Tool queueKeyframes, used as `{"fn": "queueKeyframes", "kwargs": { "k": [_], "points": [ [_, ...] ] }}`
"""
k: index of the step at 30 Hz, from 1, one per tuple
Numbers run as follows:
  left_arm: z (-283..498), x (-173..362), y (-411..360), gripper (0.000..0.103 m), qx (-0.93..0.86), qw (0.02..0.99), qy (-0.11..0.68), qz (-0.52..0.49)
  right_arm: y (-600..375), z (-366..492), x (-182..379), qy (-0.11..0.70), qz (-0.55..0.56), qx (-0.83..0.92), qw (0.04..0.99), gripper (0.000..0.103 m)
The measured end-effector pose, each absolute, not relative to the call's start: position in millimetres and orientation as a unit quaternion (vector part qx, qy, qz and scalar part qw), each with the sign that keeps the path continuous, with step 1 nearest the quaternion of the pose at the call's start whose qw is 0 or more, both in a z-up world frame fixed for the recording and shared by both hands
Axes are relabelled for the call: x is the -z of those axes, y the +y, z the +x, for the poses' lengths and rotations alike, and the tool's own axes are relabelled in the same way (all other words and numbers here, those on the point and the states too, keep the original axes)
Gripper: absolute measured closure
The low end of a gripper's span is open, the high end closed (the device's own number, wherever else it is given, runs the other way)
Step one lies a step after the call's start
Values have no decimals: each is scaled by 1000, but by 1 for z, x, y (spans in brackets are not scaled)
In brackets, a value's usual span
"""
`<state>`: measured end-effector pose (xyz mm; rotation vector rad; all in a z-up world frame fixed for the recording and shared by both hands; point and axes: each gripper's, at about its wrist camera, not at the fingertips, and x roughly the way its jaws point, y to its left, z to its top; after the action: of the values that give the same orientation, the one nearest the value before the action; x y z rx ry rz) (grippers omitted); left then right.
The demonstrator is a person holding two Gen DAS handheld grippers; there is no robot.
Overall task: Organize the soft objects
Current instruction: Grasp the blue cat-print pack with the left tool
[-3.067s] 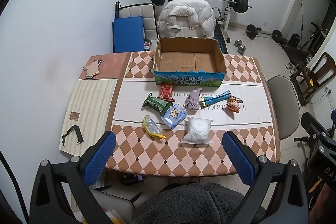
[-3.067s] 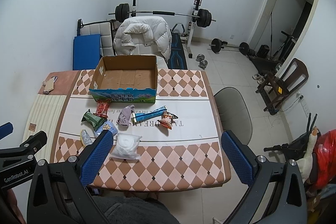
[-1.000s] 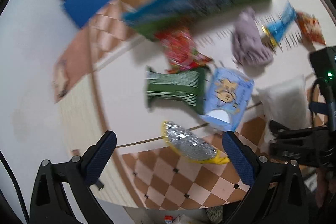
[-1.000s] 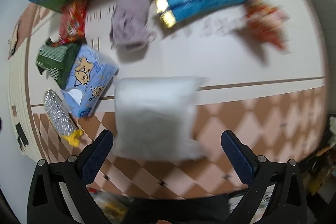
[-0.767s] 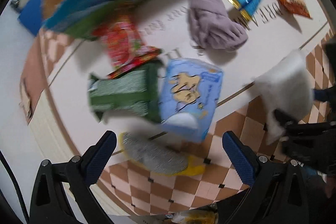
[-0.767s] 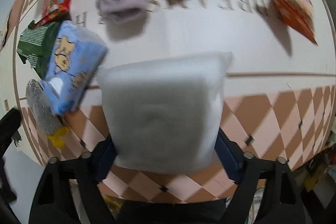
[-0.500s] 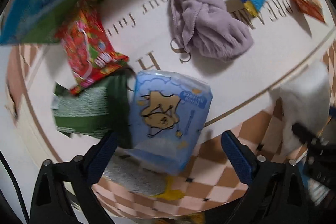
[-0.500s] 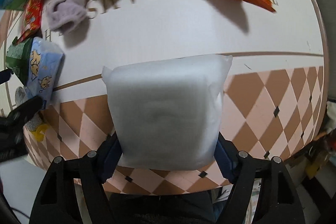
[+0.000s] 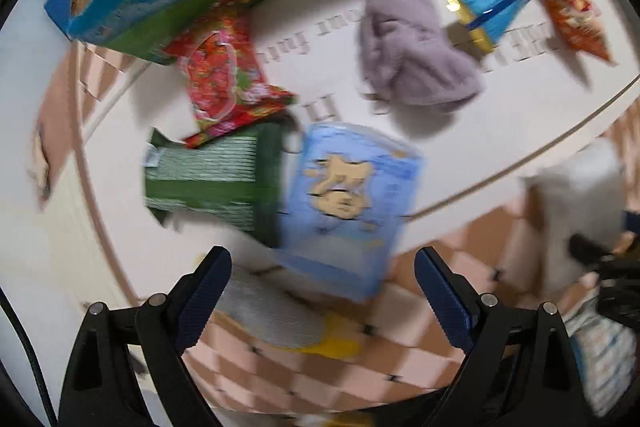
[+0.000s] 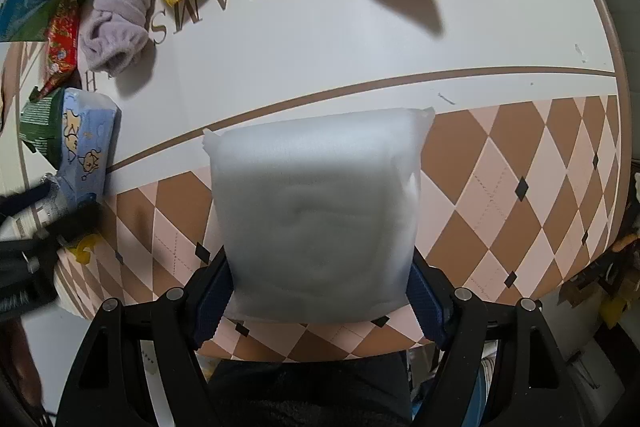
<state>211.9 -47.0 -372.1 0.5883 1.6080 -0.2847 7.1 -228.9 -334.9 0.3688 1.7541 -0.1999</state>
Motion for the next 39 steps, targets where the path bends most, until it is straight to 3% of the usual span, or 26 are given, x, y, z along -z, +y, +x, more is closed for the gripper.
{"fn": "queueKeyframes", "kwargs": {
  "k": [4,12,19,27,33,36,37,39],
  "points": [
    [220,400,-45,9,135,612,740,246,-220,0,336,764,147,88,622,23],
    [206,408,-66,9,206,567,794,73,-211,1,341,767,152,83,618,23],
    [226,374,-52,9,151,613,770,90,-225,-7,330,759,171,82,623,23],
    [240,429,-47,9,117,545,830,5,-223,21,336,758,182,104,618,22],
    [245,431,-62,9,98,558,824,20,-247,24,337,760,194,114,610,20],
    [241,418,-67,35,81,577,812,40,-246,21,345,765,190,121,603,20],
    [245,411,-68,51,82,585,806,50,-245,21,346,766,186,123,603,20],
    [241,405,-70,58,88,592,799,55,-240,20,347,766,177,128,605,25]
  ]
}}
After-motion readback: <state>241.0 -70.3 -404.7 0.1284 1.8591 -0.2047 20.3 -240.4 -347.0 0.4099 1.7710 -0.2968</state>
